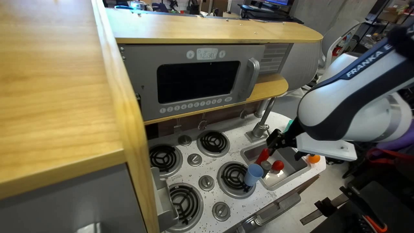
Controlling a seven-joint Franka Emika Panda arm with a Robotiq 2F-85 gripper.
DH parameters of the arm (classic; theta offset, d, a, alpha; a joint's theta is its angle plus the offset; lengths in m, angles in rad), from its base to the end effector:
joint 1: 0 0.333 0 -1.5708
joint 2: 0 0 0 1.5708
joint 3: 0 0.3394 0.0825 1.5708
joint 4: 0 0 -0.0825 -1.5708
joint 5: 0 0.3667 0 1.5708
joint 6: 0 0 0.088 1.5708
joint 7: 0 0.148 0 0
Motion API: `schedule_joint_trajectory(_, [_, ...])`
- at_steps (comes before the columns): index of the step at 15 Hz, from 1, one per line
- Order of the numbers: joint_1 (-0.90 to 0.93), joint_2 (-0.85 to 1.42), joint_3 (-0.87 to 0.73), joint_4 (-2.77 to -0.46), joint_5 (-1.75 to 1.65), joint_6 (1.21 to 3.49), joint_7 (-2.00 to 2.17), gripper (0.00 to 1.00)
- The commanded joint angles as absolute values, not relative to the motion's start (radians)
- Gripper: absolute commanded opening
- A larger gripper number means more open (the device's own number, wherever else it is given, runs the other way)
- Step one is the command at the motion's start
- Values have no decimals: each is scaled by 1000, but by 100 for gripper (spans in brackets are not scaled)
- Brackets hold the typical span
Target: Pick up the sauce bottle and put it in the sink
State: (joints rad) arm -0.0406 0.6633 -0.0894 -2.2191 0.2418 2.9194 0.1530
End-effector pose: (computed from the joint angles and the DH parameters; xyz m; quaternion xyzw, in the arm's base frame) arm 0.5338 -0.0868 0.0734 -0.9689 0.2463 -0.0225 0.0020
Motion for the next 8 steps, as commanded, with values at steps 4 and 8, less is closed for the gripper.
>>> schedule_joint_trajectory(4, [-104,260,-88,-2600,72,2921,-84,100])
schedule_joint_trajectory(8, [-105,259,-105,-2600,50,2921,-70,100])
